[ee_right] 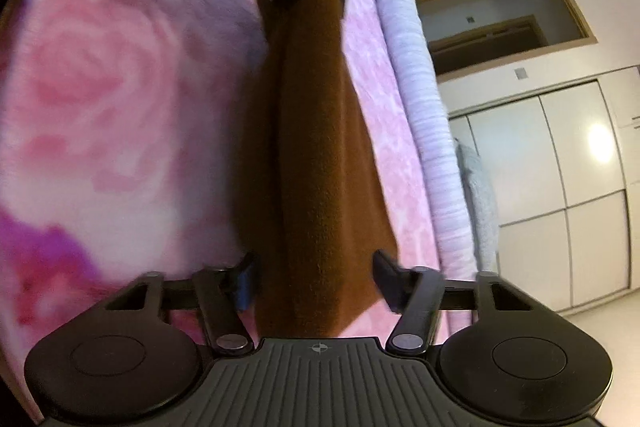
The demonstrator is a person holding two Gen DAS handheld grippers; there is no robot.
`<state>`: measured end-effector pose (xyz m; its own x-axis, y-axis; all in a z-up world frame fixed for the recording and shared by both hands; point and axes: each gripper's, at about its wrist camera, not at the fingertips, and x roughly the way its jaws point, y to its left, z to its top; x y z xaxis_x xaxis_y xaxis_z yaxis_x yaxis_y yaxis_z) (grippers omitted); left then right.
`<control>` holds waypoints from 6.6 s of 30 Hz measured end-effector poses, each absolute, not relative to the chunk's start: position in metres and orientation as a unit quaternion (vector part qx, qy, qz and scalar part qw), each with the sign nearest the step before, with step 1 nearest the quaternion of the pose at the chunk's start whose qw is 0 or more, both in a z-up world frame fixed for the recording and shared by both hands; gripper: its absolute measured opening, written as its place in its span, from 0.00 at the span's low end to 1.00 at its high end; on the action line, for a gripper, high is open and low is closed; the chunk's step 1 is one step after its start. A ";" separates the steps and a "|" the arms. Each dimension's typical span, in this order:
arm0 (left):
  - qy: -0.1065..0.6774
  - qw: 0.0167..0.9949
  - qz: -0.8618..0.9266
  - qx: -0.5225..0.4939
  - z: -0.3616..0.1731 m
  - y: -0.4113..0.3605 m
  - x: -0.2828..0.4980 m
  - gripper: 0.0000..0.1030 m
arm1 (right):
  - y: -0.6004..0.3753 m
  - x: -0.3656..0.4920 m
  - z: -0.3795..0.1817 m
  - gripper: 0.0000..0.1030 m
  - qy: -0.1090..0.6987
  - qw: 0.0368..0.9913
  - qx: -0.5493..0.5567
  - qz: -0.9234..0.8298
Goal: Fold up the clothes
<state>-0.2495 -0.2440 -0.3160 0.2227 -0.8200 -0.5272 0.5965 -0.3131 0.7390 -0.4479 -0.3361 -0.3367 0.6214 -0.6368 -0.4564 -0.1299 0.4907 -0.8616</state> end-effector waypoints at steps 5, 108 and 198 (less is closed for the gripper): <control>-0.148 0.549 -0.606 0.556 -0.306 -0.247 -0.251 0.20 | -0.342 -0.449 -0.318 0.26 0.387 0.772 -0.476 -0.166; -0.266 0.251 -0.778 0.512 -0.101 -0.889 -0.945 0.24 | -0.841 -1.086 -0.085 0.28 0.575 0.709 -0.198 -0.358; 0.269 0.514 -0.763 0.286 0.034 -0.631 -0.800 0.89 | -0.582 -1.031 0.072 0.92 0.235 0.652 0.316 -0.648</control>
